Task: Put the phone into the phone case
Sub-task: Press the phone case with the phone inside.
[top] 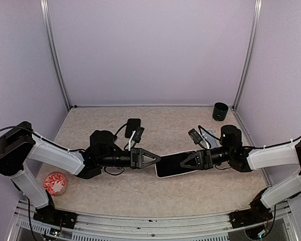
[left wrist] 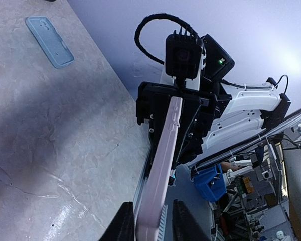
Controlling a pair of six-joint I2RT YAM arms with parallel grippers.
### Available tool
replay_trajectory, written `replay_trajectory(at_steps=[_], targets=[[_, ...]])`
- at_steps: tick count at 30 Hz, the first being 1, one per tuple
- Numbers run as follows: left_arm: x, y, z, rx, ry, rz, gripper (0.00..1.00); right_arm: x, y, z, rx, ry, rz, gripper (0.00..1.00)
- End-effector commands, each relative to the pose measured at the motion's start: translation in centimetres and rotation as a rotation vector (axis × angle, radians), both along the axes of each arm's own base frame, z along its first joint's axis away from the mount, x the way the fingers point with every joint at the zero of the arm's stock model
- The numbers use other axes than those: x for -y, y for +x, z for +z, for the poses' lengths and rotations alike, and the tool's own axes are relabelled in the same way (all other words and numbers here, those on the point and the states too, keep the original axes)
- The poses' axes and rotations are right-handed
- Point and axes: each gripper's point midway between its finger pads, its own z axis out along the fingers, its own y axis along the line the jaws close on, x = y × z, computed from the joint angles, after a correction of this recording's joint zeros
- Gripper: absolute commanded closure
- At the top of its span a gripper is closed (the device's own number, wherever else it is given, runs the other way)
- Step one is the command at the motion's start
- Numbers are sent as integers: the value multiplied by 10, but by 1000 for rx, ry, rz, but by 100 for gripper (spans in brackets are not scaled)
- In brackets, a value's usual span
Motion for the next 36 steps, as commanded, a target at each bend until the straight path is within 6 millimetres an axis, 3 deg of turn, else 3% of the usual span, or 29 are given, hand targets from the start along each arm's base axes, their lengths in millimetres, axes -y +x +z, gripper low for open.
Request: replay_trajectory(at_steps=[1, 15, 23, 36], targets=[[-2, -3, 10, 6, -12, 9, 67, -2, 12, 26, 111, 53, -48, 91], [6, -19, 12, -5, -68, -64, 62, 2, 13, 55, 176, 125, -93, 91], [17, -26, 11, -11, -74, -101, 65, 1, 15, 53, 162, 131, -100, 91], [16, -22, 9, -17, -80, -83, 72, 2, 13, 39, 150, 99, -98, 91]])
